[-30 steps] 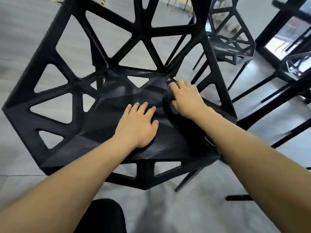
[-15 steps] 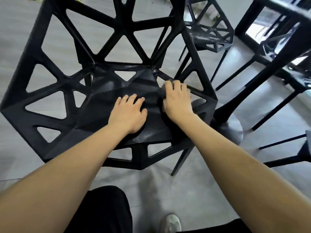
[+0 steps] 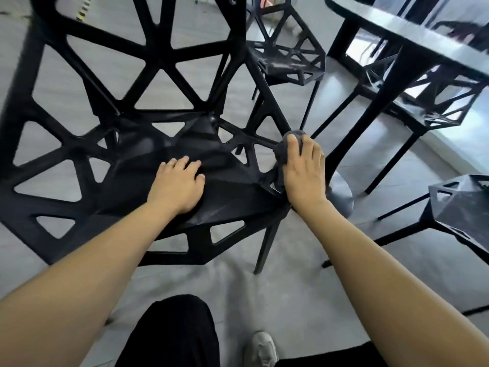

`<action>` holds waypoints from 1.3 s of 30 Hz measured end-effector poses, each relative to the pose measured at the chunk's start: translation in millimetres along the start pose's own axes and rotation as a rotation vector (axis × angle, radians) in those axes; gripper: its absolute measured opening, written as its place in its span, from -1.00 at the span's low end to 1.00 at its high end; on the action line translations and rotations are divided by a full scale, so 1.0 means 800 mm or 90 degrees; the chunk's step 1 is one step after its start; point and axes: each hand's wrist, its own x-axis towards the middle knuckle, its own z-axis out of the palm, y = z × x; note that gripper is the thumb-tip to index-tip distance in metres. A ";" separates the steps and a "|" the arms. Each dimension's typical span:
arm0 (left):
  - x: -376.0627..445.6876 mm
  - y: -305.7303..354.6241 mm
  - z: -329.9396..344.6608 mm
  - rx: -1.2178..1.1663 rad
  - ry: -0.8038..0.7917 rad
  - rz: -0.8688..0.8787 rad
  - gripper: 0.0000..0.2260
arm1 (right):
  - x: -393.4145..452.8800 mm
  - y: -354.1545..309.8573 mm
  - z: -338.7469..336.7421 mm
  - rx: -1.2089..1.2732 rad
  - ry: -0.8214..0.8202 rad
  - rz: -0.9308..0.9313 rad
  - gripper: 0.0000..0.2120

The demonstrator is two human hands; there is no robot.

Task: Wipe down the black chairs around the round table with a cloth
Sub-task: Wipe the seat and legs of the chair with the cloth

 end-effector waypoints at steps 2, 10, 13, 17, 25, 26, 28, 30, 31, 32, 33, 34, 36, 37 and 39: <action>0.000 0.000 -0.002 -0.009 0.008 -0.001 -0.55 | 0.008 -0.013 0.000 0.073 -0.010 0.031 -0.46; -0.028 -0.003 -0.017 -0.164 0.081 -0.020 -0.66 | -0.105 -0.105 -0.026 0.408 -0.005 0.064 -0.58; -0.060 -0.020 -0.026 -0.101 0.083 -0.006 -0.69 | -0.141 -0.136 -0.037 0.465 0.038 0.093 -0.56; -0.130 -0.077 -0.022 -0.040 0.173 -0.012 -0.67 | -0.184 -0.213 -0.053 0.523 0.052 -0.001 -0.49; -0.177 -0.109 -0.011 0.080 0.198 0.027 -0.51 | -0.201 -0.186 -0.036 0.440 0.092 -0.082 -0.49; -0.178 -0.108 -0.011 0.073 0.202 0.023 -0.51 | -0.192 -0.160 -0.031 0.443 0.106 0.004 -0.50; -0.179 -0.107 -0.011 0.061 0.200 0.013 -0.51 | -0.165 -0.113 -0.021 0.433 0.146 0.173 -0.55; -0.181 -0.106 -0.008 0.066 0.198 0.007 -0.51 | -0.139 -0.093 -0.016 0.426 0.167 0.292 -0.57; -0.182 -0.105 -0.007 0.069 0.202 0.010 -0.51 | -0.133 -0.097 -0.016 0.419 0.163 0.312 -0.58; -0.181 -0.104 -0.007 0.071 0.205 0.015 -0.51 | -0.133 -0.109 -0.019 0.411 0.157 0.302 -0.59; -0.181 -0.104 -0.006 0.065 0.208 0.018 -0.51 | -0.139 -0.126 -0.023 0.411 0.148 0.267 -0.59; -0.181 -0.104 -0.007 0.052 0.204 0.017 -0.51 | -0.150 -0.148 -0.028 0.423 0.136 0.215 -0.58; -0.183 -0.103 -0.010 0.009 0.203 0.017 -0.52 | -0.177 -0.194 -0.039 0.454 0.120 0.115 -0.56; -0.185 -0.102 -0.014 -0.040 0.208 0.013 -0.55 | -0.189 -0.214 -0.045 0.466 0.113 0.079 -0.54; -0.197 -0.104 -0.032 -0.172 0.256 0.004 -0.65 | -0.206 -0.247 -0.053 0.476 0.088 0.024 -0.51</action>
